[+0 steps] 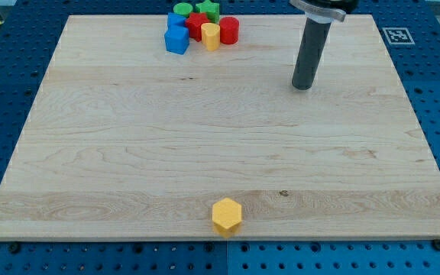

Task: Slightly move the green star into green circle

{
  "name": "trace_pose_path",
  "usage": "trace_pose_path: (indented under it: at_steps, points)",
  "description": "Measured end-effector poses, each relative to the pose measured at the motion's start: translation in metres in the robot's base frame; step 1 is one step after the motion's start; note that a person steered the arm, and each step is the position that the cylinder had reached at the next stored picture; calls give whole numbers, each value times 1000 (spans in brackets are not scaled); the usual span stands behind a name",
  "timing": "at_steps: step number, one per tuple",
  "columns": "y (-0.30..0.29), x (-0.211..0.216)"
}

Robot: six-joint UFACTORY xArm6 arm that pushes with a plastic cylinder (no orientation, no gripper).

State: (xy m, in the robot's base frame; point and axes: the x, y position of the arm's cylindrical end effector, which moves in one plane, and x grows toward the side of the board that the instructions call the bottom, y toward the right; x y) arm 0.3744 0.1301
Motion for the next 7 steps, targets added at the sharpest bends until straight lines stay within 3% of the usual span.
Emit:
trace_pose_path:
  at_steps: [2, 4, 7]
  points:
    - [0, -75]
    - [0, -181]
    - [-24, -182]
